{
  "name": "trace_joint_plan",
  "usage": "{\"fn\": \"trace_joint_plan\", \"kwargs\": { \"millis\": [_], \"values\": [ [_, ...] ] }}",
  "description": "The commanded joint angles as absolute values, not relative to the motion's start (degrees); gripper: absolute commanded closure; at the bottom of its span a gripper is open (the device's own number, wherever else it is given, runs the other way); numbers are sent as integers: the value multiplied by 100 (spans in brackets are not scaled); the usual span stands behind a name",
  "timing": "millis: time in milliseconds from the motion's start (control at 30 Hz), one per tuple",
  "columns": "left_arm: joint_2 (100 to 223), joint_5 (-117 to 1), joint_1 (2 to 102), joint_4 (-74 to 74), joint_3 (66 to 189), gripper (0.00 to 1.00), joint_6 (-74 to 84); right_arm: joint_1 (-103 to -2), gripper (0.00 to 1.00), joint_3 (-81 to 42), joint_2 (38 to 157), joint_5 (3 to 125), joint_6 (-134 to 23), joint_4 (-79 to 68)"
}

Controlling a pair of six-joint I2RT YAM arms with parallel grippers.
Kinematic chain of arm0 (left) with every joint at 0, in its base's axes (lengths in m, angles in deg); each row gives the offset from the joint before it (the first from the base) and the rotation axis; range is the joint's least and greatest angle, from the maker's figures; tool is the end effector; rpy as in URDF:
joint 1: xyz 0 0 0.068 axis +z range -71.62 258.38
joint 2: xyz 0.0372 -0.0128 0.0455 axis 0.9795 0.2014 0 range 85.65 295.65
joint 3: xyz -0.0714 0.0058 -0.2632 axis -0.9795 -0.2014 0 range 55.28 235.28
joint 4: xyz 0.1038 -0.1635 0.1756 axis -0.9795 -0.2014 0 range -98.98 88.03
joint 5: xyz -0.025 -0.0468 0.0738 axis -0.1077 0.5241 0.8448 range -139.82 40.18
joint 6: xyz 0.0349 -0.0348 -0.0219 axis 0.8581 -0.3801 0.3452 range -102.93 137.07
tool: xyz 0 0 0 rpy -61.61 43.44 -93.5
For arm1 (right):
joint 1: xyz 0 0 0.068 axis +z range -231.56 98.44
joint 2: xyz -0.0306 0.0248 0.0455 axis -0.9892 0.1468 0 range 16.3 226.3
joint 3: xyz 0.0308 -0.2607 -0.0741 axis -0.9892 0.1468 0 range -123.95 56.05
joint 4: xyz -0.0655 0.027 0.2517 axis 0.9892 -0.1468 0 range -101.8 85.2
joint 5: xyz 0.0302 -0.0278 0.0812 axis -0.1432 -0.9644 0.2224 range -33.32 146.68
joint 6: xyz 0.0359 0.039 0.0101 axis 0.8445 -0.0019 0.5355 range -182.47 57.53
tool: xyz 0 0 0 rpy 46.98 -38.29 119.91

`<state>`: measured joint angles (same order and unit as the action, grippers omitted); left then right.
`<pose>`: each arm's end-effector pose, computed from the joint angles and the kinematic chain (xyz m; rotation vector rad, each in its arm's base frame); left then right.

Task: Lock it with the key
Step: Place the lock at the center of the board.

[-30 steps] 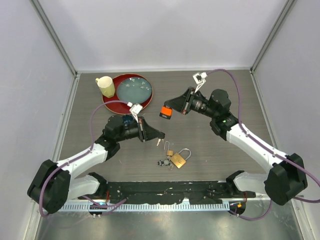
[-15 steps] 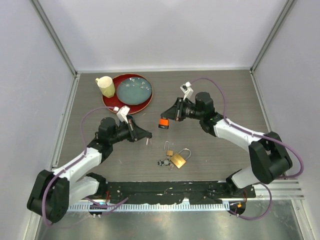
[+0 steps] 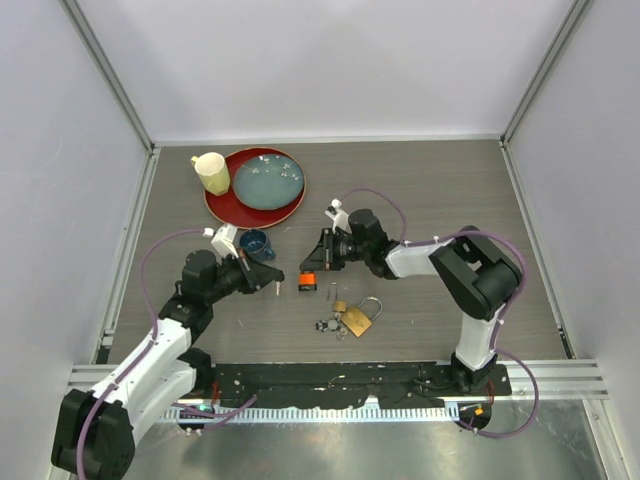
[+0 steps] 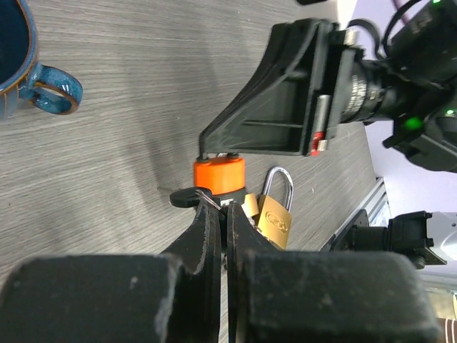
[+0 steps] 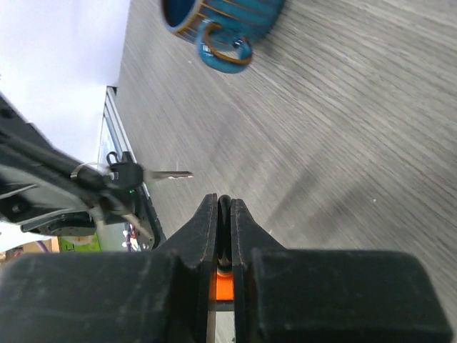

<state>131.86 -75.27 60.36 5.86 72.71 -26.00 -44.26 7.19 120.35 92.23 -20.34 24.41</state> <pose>0.1665 -0.0704 0.2008 -0.1335 2.0684 -1.1146 0.2785 0.2382 0.1576 -0.3526 2.2467 1.4404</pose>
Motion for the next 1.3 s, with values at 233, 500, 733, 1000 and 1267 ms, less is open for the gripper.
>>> {"fn": "trace_joint_plan", "kwargs": {
  "millis": [233,500,733,1000,1267],
  "values": [
    [13328,-7513,6081,733,7224,100,-2433,-4306,97,454,12660,8824,-1641,3176],
    [13618,-7671,6081,1138,7197,100,-2503,-4306,84,657,12739,8526,-1641,3168],
    [13645,-7759,6081,1059,7198,100,-2468,-4315,64,736,12467,8034,-1948,2632],
    [13811,-7645,6081,1147,7224,100,-2433,-4306,48,552,12326,7787,-2283,2070],
    [14303,-7724,6081,1428,7355,100,-2424,-4306,32,297,12203,7787,-2626,1674]
  ]
}}
